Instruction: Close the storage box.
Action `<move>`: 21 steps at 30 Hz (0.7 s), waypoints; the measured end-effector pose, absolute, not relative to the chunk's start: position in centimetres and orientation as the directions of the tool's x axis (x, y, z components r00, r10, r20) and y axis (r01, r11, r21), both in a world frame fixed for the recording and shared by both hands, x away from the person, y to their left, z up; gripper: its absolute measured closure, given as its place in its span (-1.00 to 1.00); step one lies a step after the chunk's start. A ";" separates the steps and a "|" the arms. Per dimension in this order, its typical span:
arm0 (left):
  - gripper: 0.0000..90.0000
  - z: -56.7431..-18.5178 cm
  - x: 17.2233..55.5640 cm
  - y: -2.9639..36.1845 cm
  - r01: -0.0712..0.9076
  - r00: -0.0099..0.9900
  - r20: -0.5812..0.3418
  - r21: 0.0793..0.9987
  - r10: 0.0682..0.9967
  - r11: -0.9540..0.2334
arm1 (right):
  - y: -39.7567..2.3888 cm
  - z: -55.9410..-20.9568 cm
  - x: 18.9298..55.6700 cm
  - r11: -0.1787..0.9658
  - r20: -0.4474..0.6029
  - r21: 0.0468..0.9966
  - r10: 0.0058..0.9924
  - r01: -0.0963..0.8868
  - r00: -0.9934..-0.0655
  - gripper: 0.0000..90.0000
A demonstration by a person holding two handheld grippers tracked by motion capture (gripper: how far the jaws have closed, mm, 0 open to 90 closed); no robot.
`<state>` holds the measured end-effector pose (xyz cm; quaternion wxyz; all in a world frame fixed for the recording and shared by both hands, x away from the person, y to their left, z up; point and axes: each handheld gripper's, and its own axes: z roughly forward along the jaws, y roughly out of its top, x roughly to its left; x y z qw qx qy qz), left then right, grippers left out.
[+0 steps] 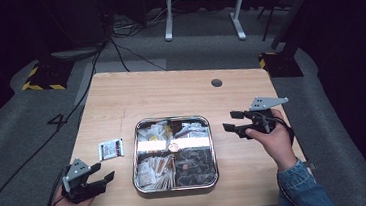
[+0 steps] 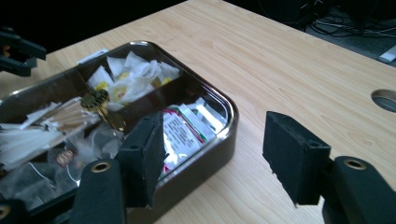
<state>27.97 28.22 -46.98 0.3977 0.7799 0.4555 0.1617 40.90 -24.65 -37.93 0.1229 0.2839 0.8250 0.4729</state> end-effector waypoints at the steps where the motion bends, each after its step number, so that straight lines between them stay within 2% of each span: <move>1: -0.14 -47.0 28.1 28.2 0.584 0.531 -0.110 0.766 0.840 -0.269 | -25.3 -38.3 40.9 0.398 0.055 0.845 0.599 0.357 -0.799 -0.11; 17: -0.13 -47.1 28.7 28.4 0.602 0.506 -0.113 0.756 0.855 -0.257 | -30.9 -41.3 41.0 0.361 0.054 0.842 0.684 0.401 -0.727 -0.15; 21: -0.12 -47.3 28.8 28.6 0.627 0.469 -0.105 0.738 0.877 -0.248 | -31.7 -42.3 40.7 0.379 0.032 0.832 0.697 0.406 -0.716 -0.16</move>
